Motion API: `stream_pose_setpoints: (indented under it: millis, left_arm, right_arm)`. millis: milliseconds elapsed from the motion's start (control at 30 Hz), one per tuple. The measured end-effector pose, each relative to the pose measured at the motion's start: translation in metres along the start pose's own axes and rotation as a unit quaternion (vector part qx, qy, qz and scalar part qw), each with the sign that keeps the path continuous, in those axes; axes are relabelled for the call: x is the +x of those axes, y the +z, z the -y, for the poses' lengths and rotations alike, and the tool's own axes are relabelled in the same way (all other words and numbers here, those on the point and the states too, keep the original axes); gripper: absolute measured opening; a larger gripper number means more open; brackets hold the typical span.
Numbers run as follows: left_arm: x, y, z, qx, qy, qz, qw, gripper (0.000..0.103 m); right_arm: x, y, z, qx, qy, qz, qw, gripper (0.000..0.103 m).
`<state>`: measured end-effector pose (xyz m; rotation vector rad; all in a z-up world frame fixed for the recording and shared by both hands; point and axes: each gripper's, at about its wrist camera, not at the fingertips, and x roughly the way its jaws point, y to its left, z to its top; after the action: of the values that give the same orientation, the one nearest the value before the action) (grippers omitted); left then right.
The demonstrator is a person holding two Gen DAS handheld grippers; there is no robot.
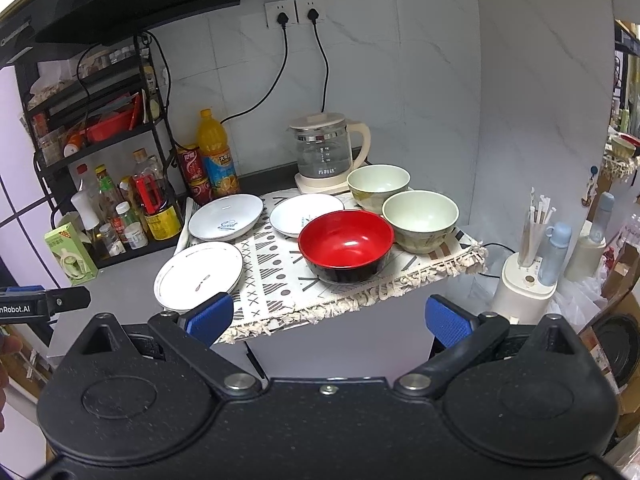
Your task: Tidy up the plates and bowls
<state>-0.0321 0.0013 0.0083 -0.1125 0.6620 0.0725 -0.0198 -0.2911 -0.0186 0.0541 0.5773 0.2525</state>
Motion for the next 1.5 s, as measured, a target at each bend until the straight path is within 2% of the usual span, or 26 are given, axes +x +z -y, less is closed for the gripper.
stream_pose_setpoints:
  millis: [800, 1267, 1500]
  left_arm:
    - [0.003, -0.004, 0.005, 0.001, 0.003, -0.004, 1.0000, 0.103]
    - [0.029, 0.011, 0.021, -0.013, 0.013, -0.018, 0.9997, 0.103]
    - [0.059, 0.023, 0.027, -0.008, 0.017, -0.035, 0.9992, 0.103]
  right_arm:
    - [0.003, 0.000, 0.008, -0.004, -0.004, -0.004, 1.000, 0.103]
    - [0.025, 0.009, 0.023, -0.001, -0.003, -0.026, 1.000, 0.103]
    - [0.045, 0.018, 0.035, 0.003, -0.016, -0.027, 1.000, 0.103]
